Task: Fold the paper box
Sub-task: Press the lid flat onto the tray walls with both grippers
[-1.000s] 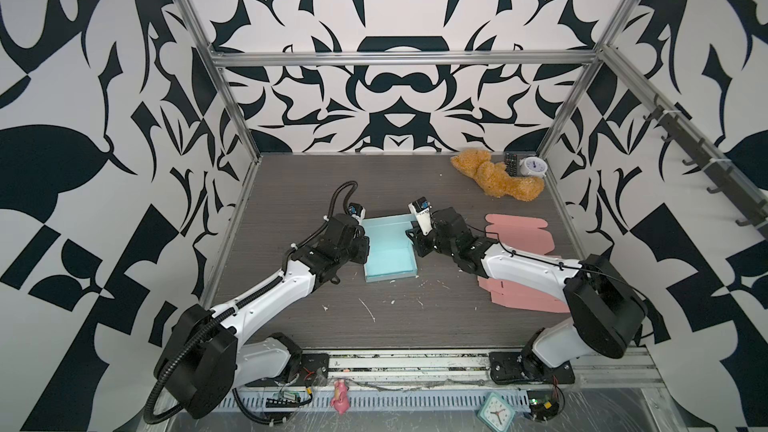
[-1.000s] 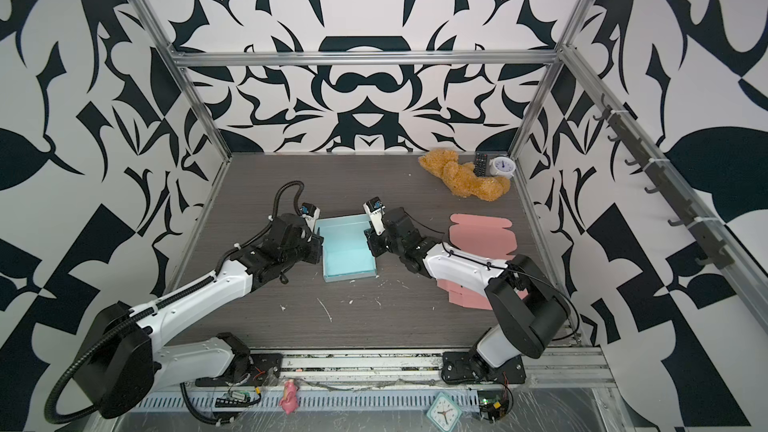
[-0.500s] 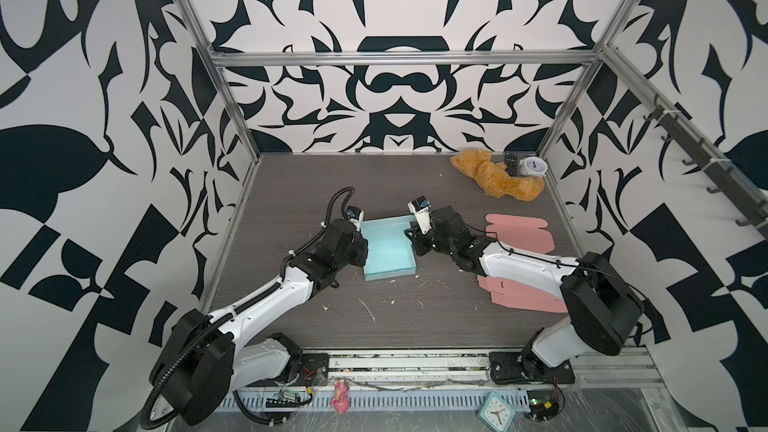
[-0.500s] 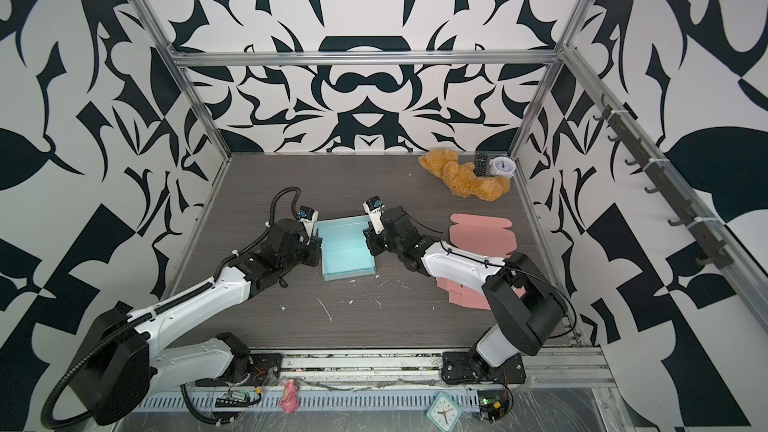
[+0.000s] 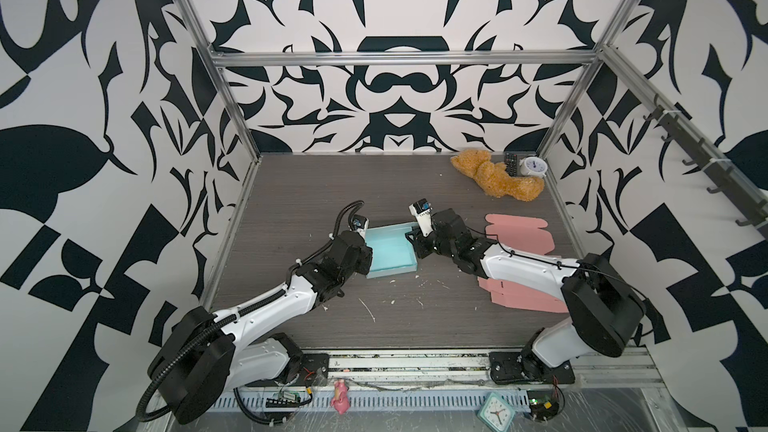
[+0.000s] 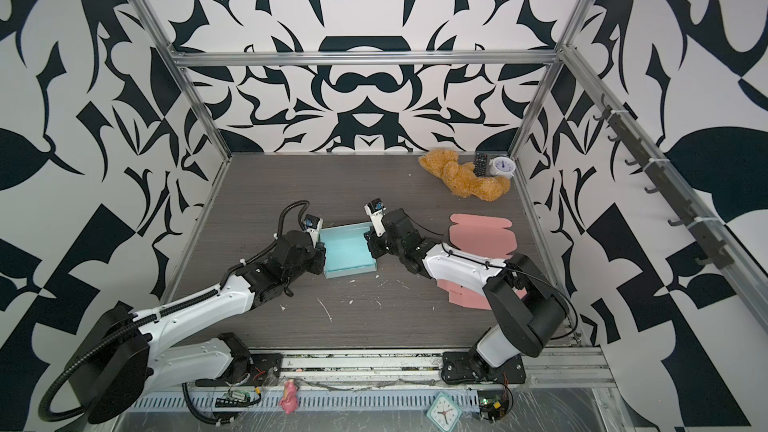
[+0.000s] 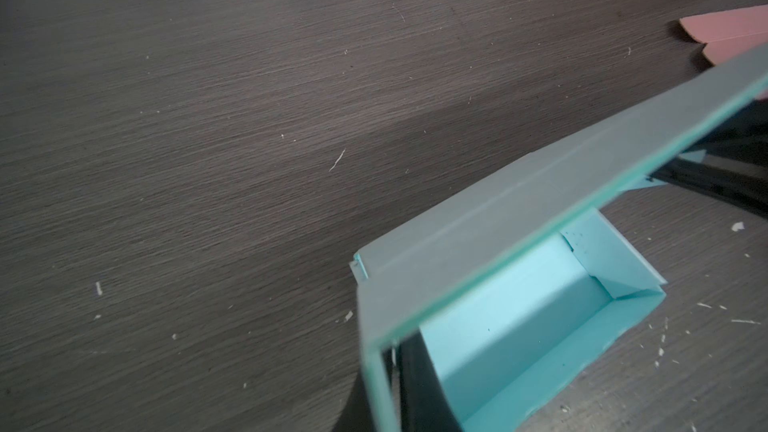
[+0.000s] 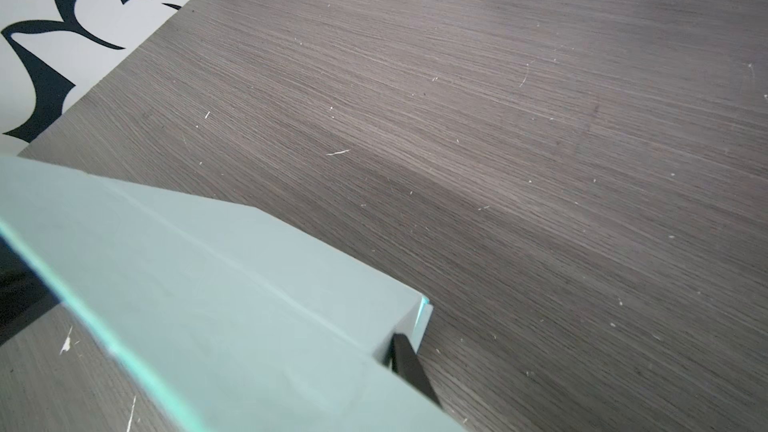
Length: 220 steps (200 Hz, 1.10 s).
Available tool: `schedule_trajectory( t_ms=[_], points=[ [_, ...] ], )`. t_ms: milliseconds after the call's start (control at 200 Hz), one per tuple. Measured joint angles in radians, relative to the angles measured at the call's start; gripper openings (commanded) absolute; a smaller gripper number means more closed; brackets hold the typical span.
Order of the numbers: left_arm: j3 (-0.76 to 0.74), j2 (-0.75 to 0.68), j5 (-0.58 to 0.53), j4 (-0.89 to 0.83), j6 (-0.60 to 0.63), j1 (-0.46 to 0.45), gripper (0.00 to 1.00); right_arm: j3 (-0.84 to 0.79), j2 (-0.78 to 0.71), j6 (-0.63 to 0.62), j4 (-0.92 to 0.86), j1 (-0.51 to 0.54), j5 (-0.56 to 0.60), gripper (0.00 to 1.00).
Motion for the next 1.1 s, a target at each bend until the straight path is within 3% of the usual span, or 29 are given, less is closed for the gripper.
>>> schedule_trajectory(
  t_ms=[590, 1100],
  points=[
    [-0.031, 0.002, -0.11, 0.046, 0.0, -0.08, 0.1, -0.063, -0.026, 0.014, 0.061, 0.011, 0.006, 0.28],
    [0.011, 0.001, -0.144, -0.078, -0.061, -0.089, 0.09, -0.057, -0.032, 0.044, 0.022, 0.05, 0.014, 0.33]
  ],
)
